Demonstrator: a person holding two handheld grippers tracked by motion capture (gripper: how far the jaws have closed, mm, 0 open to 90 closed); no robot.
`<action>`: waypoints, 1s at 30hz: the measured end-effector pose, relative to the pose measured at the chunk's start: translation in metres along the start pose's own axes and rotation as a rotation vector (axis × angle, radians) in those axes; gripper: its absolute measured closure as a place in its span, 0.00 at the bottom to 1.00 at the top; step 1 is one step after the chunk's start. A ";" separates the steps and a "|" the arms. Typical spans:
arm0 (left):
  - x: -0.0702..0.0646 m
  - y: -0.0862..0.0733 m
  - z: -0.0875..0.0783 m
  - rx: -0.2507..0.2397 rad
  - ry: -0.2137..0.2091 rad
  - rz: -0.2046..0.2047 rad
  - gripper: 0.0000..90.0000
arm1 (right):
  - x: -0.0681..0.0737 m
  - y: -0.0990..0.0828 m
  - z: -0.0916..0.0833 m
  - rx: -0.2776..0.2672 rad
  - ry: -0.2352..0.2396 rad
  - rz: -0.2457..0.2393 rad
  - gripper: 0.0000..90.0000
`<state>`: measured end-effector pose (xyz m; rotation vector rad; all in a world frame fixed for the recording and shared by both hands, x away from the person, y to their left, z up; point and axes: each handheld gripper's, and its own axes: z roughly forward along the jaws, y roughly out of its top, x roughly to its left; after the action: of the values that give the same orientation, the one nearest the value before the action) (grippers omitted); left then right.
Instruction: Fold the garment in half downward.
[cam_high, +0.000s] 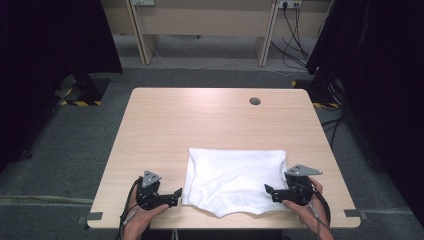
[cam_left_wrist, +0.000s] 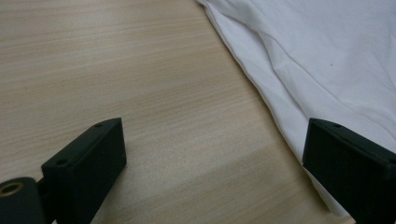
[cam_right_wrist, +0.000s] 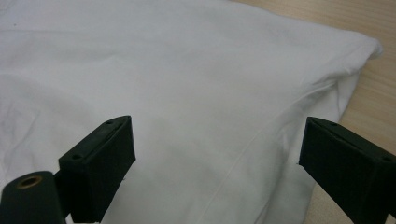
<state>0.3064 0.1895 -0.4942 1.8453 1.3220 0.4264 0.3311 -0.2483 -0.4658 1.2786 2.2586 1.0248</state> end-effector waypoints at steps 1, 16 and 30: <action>0.000 0.000 0.000 0.002 0.002 0.003 0.06 | 0.000 -0.001 -0.001 -0.001 0.002 0.001 0.11; 0.001 0.000 0.000 -0.001 -0.006 -0.003 0.05 | 0.003 -0.016 -0.014 -0.031 0.019 0.009 0.10; 0.000 0.000 0.000 0.001 -0.007 0.001 0.05 | 0.002 -0.026 -0.023 -0.042 0.022 0.026 0.10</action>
<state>0.3068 0.1898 -0.4943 1.8469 1.3171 0.4198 0.3008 -0.2647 -0.4696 1.2889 2.2302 1.0950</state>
